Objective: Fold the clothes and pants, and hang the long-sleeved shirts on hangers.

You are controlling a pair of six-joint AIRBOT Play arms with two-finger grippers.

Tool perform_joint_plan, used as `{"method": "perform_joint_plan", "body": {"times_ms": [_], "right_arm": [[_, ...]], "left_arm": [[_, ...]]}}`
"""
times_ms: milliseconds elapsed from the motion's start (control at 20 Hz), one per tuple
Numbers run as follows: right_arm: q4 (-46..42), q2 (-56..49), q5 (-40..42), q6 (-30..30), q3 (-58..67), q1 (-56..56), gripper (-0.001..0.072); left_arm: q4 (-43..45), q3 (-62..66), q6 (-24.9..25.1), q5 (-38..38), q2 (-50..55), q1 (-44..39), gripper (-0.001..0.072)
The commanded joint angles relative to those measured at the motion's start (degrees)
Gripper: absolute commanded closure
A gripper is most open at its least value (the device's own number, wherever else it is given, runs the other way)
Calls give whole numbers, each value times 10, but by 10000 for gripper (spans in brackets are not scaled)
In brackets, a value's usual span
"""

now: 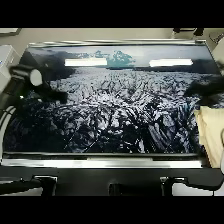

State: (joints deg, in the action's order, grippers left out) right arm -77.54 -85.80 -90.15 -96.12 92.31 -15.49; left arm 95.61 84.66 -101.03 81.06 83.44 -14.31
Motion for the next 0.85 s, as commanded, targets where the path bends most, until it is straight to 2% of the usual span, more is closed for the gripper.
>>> {"method": "perform_joint_plan", "body": {"times_ms": [0, 50, 150, 800], "right_arm": [[3, -21, -24, -7, -45, 86, 5], [-1, -21, -4, -13, -47, 95, 4], [-4, -21, 19, -49, -47, 97, 5], [-9, -21, 20, -55, -47, 96, 6]], "left_arm": [[-38, -93, -29, -67, -29, -8, -13], [-36, -109, -49, -116, -52, -8, -13], [-32, -109, -53, -156, -66, -3, -13], [-25, -105, -53, -164, -66, -3, -13]]}}
